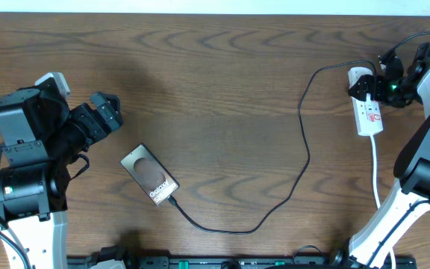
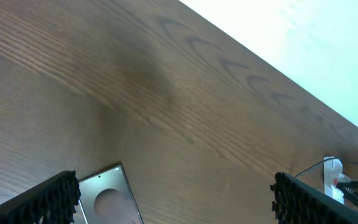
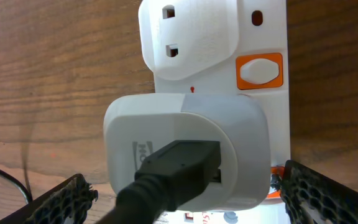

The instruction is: Plug charger to phone and switch on socket

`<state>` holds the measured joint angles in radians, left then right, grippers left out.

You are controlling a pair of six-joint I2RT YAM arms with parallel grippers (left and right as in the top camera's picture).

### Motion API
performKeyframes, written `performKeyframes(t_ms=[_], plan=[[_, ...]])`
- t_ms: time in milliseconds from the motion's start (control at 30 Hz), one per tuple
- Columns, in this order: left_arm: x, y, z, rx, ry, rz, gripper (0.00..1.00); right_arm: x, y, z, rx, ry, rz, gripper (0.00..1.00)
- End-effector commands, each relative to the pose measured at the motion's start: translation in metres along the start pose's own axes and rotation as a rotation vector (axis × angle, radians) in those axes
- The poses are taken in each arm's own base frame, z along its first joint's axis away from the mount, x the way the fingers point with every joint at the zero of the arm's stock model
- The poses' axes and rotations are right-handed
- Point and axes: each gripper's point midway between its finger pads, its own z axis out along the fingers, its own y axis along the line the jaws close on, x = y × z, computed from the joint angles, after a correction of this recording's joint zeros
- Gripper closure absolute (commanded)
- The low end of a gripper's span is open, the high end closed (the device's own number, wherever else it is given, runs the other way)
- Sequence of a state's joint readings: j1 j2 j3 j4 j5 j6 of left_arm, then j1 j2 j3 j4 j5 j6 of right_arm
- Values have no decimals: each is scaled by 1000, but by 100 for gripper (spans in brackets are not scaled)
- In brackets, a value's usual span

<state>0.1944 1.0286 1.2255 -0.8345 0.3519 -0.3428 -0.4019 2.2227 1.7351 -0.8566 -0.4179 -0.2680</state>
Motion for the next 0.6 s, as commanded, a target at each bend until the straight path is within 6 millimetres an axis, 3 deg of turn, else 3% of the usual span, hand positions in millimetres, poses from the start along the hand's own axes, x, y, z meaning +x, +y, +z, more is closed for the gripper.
performKeyframes(t_ms=[0,567], plan=[[-7,-4,-7,0,-27,22,3,8,16,22,-103,37,38,6],[-3,-2,-7,-6,-13,21,3,16,58,37,-144,106,28,12]])
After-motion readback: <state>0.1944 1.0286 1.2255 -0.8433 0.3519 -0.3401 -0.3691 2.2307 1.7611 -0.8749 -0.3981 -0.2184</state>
